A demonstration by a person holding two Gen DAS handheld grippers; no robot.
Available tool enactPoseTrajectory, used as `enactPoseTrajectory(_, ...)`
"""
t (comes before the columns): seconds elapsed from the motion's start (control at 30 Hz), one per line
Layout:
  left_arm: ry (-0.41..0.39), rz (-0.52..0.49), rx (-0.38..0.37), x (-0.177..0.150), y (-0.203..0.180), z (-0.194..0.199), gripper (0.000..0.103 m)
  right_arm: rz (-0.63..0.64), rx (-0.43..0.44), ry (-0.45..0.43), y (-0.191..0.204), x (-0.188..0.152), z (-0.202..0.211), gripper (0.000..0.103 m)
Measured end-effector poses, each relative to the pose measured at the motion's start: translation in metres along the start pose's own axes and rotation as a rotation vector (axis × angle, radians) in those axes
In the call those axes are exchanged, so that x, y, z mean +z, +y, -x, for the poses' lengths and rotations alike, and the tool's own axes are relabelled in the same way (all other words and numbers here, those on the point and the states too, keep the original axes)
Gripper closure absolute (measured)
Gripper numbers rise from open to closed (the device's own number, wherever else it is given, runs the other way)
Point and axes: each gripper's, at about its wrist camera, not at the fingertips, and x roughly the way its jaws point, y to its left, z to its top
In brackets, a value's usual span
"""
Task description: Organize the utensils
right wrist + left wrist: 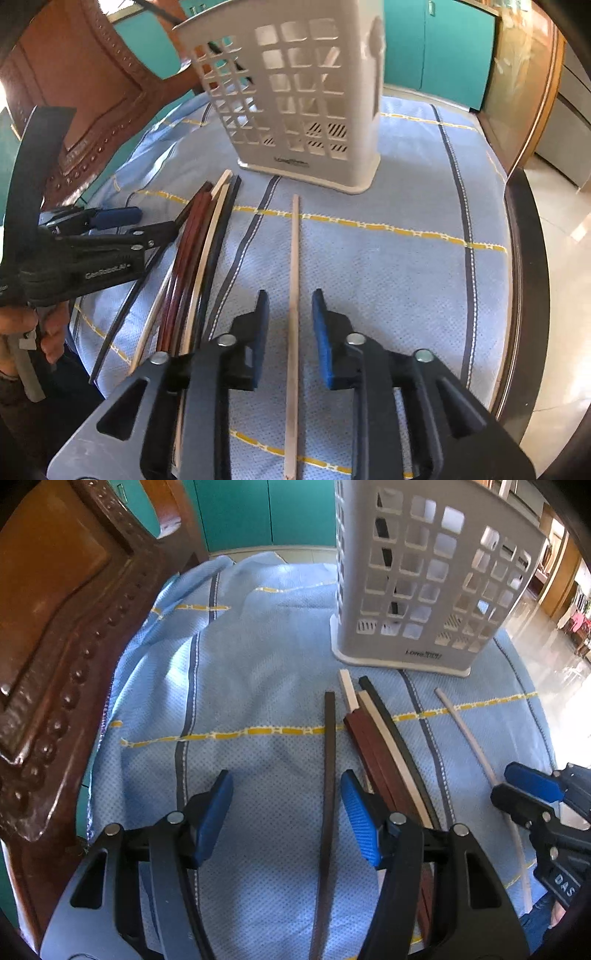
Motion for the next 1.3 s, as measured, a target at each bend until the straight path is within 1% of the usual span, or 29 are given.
enactPoseTrajectory(0.13,0.002,-0.014,0.010,0.000,0.000,-0.002,0.039,0.033,-0.019,0.029,0.003,0.001,-0.008,0.074)
enactPoseTrajectory(0.17,0.002,-0.012,0.012,0.000,0.000,-0.002,0.039,0.057,-0.037,0.019,0.004,-0.002,-0.008,0.081)
enactPoseTrajectory(0.2,0.003,-0.011,0.011,0.000,0.001,-0.005,0.039,0.073,-0.043,0.018,0.006,-0.002,-0.009,0.090)
enactPoseTrajectory(0.23,0.004,-0.011,0.012,0.000,0.001,-0.005,0.039,0.086,-0.033,0.020,0.008,-0.003,-0.010,0.095)
enactPoseTrajectory(0.3,0.004,-0.013,0.009,0.000,-0.001,-0.004,0.039,0.089,-0.014,0.018,0.009,-0.004,-0.012,0.097)
enactPoseTrajectory(0.33,0.003,-0.015,0.005,0.001,-0.002,-0.003,0.039,0.067,0.003,0.016,0.005,-0.003,-0.012,0.097)
enactPoseTrajectory(0.4,0.001,-0.020,0.004,0.001,-0.004,-0.003,0.039,-0.023,0.079,0.014,-0.007,0.000,-0.010,0.097)
enactPoseTrajectory(0.5,0.000,-0.024,0.005,0.001,-0.005,-0.004,0.039,-0.147,0.121,-0.014,-0.026,0.003,-0.003,0.097)
enactPoseTrajectory(0.53,0.000,-0.022,0.006,0.001,-0.004,-0.003,0.039,-0.215,0.161,-0.027,-0.037,0.002,0.000,0.097)
enactPoseTrajectory(0.63,0.001,-0.010,0.008,0.000,0.000,-0.001,0.039,-0.386,0.226,-0.054,-0.061,-0.008,0.006,0.097)
enactPoseTrajectory(0.77,-0.001,-0.009,0.007,-0.001,0.002,0.000,0.039,-0.537,0.221,-0.058,-0.081,-0.024,0.013,0.097)
enactPoseTrajectory(0.83,-0.002,-0.011,0.006,0.000,0.002,0.001,0.039,-0.582,0.167,-0.045,-0.084,-0.031,0.012,0.097)
enactPoseTrajectory(0.87,-0.002,-0.011,0.006,0.000,0.002,0.001,0.039,-0.569,0.132,-0.036,-0.083,-0.033,0.010,0.092)
enactPoseTrajectory(0.9,-0.002,-0.009,0.006,0.000,0.002,0.001,0.039,-0.544,0.117,-0.029,-0.081,-0.033,0.009,0.089)
enactPoseTrajectory(0.97,-0.002,-0.006,0.003,0.000,0.002,0.001,0.039,-0.471,0.083,-0.032,-0.076,-0.032,0.019,0.083)
enactPoseTrajectory(1.0,-0.002,-0.005,0.002,0.000,0.002,0.001,0.039,-0.377,0.029,-0.044,-0.068,-0.030,0.028,0.082)
enactPoseTrajectory(1.03,-0.004,-0.004,-0.001,0.000,0.002,0.002,0.039,-0.314,-0.010,-0.046,-0.061,-0.029,0.032,0.081)
enactPoseTrajectory(1.07,-0.006,-0.004,-0.003,0.000,0.002,0.002,0.038,-0.215,-0.074,-0.039,-0.050,-0.029,0.037,0.080)
enactPoseTrajectory(1.13,-0.011,-0.005,-0.007,0.001,0.001,0.003,0.038,-0.043,-0.167,-0.001,-0.031,-0.036,0.040,0.078)
enactPoseTrajectory(1.2,-0.015,-0.006,-0.012,0.000,0.001,0.005,0.037,0.086,-0.237,0.036,-0.017,-0.048,0.039,0.077)
enactPoseTrajectory(1.23,-0.016,-0.006,-0.014,0.000,0.001,0.006,0.037,0.169,-0.271,0.061,-0.006,-0.056,0.036,0.077)
enactPoseTrajectory(1.3,-0.018,-0.005,-0.015,-0.001,0.000,0.007,0.037,0.245,-0.265,0.075,0.005,-0.063,0.032,0.077)
